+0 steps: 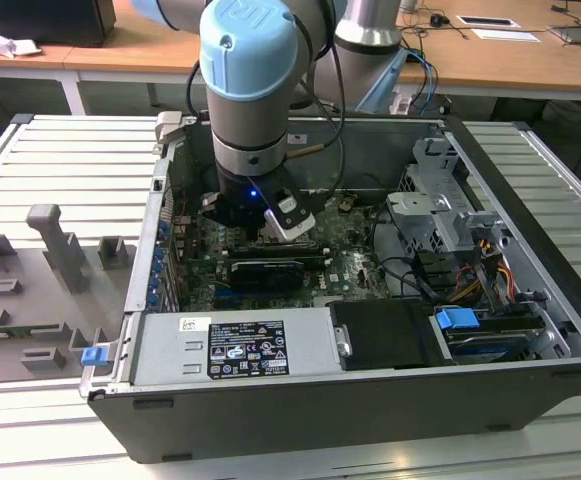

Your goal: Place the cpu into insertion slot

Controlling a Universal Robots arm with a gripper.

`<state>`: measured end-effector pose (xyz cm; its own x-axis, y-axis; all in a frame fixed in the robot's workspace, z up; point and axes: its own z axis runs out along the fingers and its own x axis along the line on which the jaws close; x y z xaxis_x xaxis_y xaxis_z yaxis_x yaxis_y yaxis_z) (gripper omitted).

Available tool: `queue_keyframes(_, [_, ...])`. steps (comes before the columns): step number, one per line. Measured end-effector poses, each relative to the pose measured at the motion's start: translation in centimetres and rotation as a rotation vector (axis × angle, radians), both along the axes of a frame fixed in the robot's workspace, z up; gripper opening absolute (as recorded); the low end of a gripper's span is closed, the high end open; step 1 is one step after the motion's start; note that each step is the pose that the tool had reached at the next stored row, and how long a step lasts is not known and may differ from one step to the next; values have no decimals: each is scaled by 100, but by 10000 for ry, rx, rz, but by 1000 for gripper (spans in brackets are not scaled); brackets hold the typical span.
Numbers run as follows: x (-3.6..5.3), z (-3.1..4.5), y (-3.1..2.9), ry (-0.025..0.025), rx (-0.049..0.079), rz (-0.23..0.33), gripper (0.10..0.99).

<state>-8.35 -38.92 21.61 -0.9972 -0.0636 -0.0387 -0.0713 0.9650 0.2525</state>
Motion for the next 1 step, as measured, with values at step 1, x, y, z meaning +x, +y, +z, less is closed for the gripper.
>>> queue_keyframes(1, [0,1,0,-1,2,0,106])
